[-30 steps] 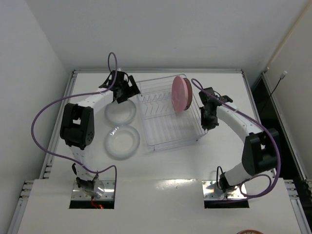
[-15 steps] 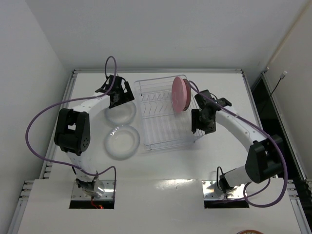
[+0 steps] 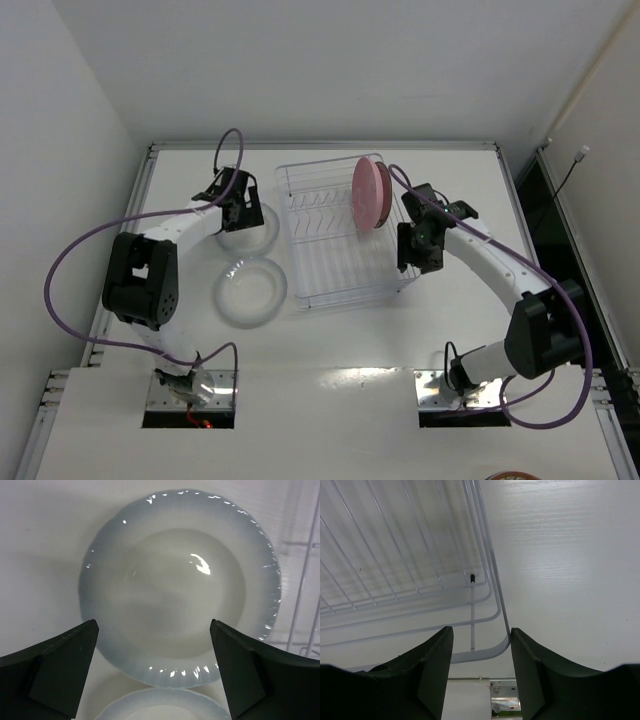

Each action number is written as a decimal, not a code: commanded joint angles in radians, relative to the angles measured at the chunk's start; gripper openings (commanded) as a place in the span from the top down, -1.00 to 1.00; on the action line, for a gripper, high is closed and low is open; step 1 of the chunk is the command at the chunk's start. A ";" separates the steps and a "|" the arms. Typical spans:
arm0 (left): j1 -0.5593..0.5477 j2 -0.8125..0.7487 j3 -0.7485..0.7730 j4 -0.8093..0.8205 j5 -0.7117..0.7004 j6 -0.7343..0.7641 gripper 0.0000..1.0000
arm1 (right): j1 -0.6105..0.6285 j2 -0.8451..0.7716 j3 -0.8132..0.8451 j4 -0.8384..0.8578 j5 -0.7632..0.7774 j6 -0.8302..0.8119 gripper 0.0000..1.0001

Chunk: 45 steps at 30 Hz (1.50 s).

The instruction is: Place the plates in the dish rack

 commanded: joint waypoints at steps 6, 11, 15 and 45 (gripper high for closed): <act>-0.006 0.007 -0.027 0.039 -0.034 0.062 -0.47 | -0.014 -0.007 0.048 0.019 0.019 -0.018 0.17; -0.006 0.059 0.030 0.059 0.019 0.073 -0.06 | -0.014 -0.007 0.048 0.019 0.029 -0.018 0.24; -0.006 0.084 0.030 0.068 0.029 0.053 0.02 | -0.023 -0.007 0.048 0.019 0.029 -0.018 0.24; 0.229 0.156 0.052 0.017 -0.018 -0.080 0.86 | -0.069 0.030 0.048 0.001 0.029 -0.027 0.29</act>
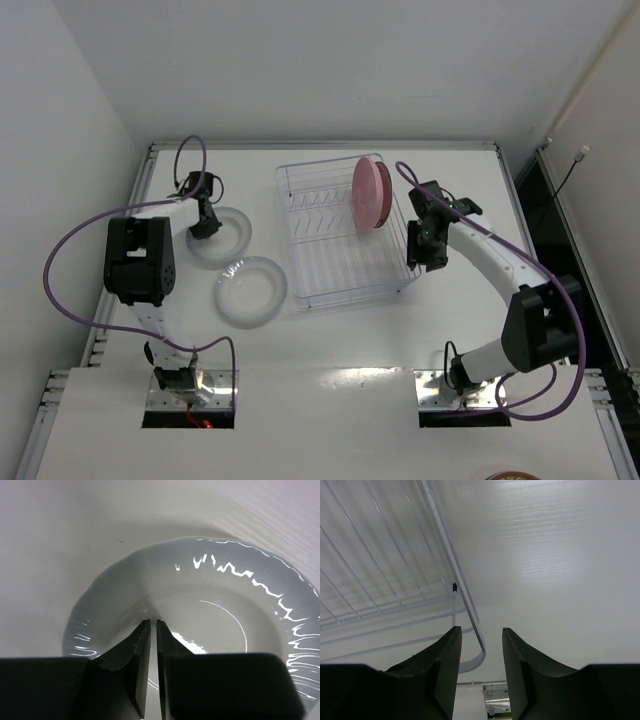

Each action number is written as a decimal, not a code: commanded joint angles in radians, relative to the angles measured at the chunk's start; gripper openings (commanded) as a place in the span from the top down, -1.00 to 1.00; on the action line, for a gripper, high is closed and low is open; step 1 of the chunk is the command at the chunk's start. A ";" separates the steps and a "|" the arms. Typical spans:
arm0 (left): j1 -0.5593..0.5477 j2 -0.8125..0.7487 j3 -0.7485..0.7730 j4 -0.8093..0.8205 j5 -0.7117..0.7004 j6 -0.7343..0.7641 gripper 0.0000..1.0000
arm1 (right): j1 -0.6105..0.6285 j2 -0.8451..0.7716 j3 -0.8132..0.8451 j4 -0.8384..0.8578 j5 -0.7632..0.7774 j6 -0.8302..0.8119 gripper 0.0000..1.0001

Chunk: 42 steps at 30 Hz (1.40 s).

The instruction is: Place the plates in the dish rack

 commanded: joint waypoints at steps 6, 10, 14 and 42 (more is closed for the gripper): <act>-0.009 -0.018 0.082 0.036 0.129 -0.022 0.24 | -0.003 0.002 0.042 -0.001 0.000 -0.002 0.29; -0.020 -0.063 0.100 0.058 0.179 -0.022 -0.35 | -0.003 0.002 0.042 0.008 -0.009 -0.002 0.29; -0.113 -0.083 0.100 0.071 0.178 0.017 -0.47 | -0.003 0.002 0.042 0.017 -0.018 -0.002 0.29; -0.296 -0.032 0.001 -0.036 -0.054 0.072 -0.65 | -0.040 -0.007 0.014 0.035 -0.028 -0.029 0.29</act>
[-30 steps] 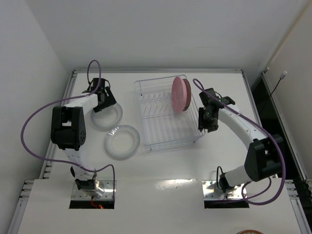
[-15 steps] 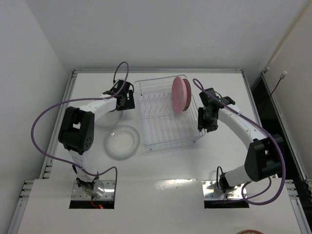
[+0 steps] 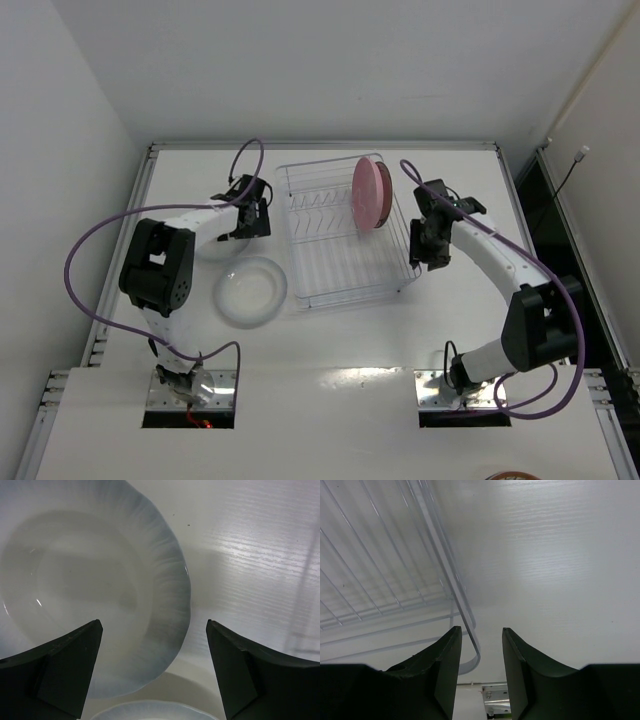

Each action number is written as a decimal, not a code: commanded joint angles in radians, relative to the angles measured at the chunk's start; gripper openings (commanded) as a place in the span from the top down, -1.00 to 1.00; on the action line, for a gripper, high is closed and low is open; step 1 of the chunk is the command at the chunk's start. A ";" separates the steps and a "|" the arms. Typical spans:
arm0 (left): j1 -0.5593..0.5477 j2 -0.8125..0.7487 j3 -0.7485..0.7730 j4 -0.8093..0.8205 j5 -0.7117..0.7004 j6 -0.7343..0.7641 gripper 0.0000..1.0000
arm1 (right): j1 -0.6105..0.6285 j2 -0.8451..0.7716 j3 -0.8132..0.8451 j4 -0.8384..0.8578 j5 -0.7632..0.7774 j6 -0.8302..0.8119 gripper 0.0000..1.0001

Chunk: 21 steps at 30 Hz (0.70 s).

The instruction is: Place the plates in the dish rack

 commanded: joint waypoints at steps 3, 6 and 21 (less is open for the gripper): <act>0.003 0.016 -0.016 0.038 0.058 -0.002 -0.48 | -0.018 -0.008 0.014 0.027 -0.012 -0.006 0.29; 0.003 0.026 -0.027 0.049 0.058 -0.002 -0.27 | -0.018 -0.008 0.005 0.027 -0.012 -0.006 0.29; 0.003 0.029 0.010 0.069 0.083 -0.021 0.73 | -0.027 -0.008 -0.004 0.036 -0.012 -0.006 0.29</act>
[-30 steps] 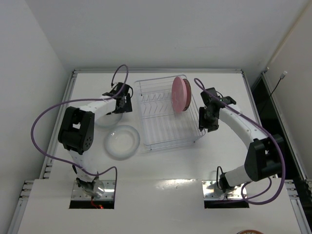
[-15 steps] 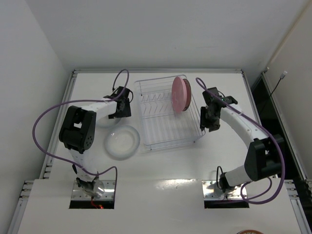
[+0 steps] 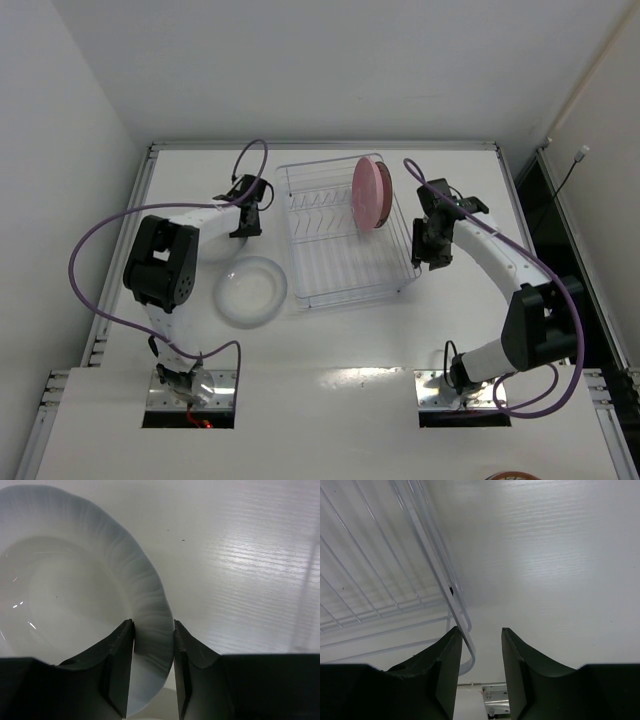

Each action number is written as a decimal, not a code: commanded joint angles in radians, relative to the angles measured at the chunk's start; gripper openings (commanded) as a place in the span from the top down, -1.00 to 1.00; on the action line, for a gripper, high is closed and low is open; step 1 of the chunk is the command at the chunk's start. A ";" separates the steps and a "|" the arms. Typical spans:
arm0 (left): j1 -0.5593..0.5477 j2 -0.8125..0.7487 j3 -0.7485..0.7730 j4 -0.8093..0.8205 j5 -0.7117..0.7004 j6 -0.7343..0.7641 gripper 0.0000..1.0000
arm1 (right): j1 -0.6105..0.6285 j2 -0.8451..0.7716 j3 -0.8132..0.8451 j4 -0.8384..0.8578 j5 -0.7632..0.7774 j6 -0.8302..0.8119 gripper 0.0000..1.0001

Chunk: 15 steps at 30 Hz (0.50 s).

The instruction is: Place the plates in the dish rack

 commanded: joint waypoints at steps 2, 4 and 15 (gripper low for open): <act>0.003 -0.022 0.022 -0.005 0.072 -0.075 0.81 | -0.014 0.002 -0.004 0.035 -0.005 -0.003 0.31; 0.003 -0.037 0.031 -0.014 0.072 -0.094 0.87 | -0.014 0.002 -0.004 0.035 -0.015 -0.003 0.31; 0.003 -0.159 0.131 -0.075 0.021 -0.140 1.00 | -0.014 0.002 -0.014 0.044 -0.024 -0.003 0.31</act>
